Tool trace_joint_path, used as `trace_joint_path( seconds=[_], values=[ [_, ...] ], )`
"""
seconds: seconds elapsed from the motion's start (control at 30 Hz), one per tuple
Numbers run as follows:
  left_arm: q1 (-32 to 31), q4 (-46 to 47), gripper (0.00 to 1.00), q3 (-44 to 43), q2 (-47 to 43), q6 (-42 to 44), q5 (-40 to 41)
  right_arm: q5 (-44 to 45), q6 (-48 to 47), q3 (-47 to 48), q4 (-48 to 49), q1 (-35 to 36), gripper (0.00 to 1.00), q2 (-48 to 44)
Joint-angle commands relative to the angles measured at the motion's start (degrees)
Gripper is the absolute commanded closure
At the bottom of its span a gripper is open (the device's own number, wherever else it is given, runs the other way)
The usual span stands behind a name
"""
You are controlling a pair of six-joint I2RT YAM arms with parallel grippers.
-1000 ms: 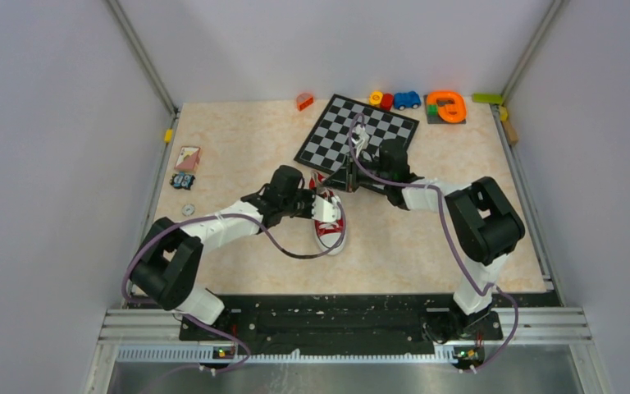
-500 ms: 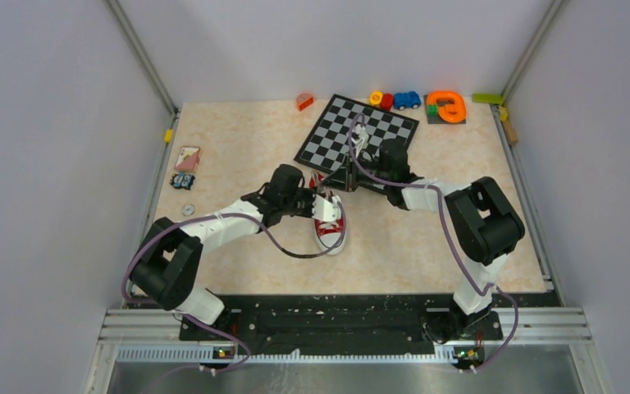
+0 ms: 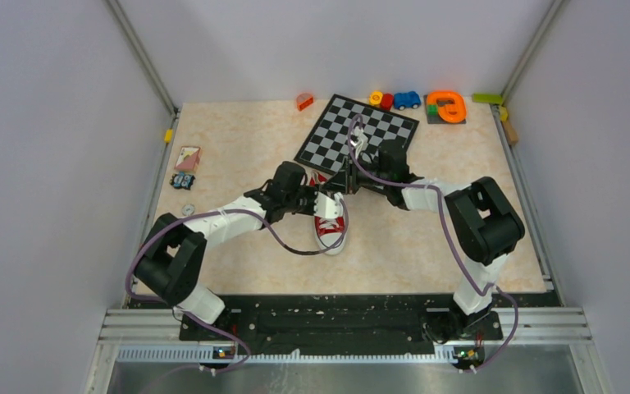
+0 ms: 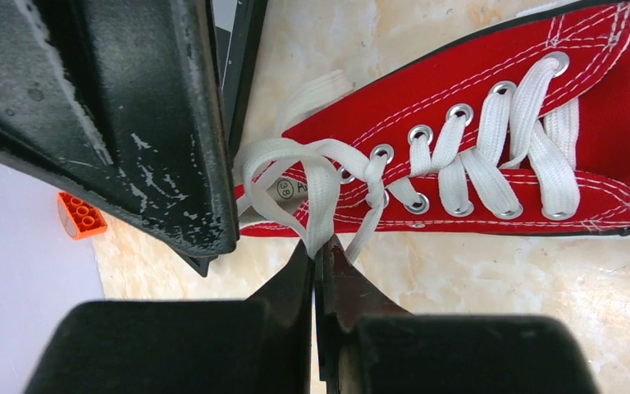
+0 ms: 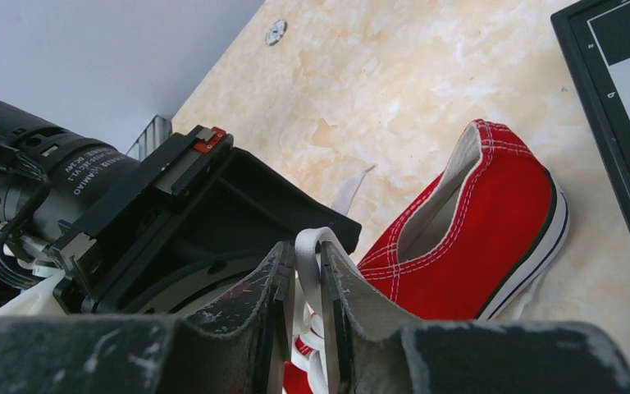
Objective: Tie the shoes
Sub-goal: Wrap the shoelace around the shoelace.
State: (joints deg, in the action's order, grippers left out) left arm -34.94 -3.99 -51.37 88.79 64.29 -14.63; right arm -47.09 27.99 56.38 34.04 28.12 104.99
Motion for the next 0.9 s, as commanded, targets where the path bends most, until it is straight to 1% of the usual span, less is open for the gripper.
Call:
trace_joint_path(
  seconds=[0.0, 0.17, 0.3, 0.43, 0.67, 0.87],
  values=[
    [0.03, 0.30, 1.00, -1.97, 0.17, 0.66, 0.48, -0.94, -2.10, 2.26, -0.91, 0.88, 0.79, -0.76],
    [0.02, 0.08, 1.00, -1.99, 0.13, 0.57, 0.68, -0.94, -2.14, 2.46, -1.34, 0.88, 0.72, -1.19],
    [0.01, -0.09, 1.00, -2.19, 0.32, 0.57, 0.66, -1.16, -2.49, 2.94, -2.05, 0.89, 0.71, -1.28],
    [-0.03, -0.14, 1.00, -2.24, 0.38, 0.70, 0.57, -1.16, -2.28, 3.23, -2.09, 0.88, 0.68, -1.29],
    [0.04, -0.03, 1.00, -2.28, 0.55, 0.66, 0.83, -0.98, -2.75, 4.26, -3.48, 0.90, 0.68, -1.15],
    [-0.01, -0.01, 1.00, -2.42, 0.38, 0.42, 1.06, -0.33, -5.22, 3.82, -5.78, 0.89, 0.61, -1.88]
  ],
)
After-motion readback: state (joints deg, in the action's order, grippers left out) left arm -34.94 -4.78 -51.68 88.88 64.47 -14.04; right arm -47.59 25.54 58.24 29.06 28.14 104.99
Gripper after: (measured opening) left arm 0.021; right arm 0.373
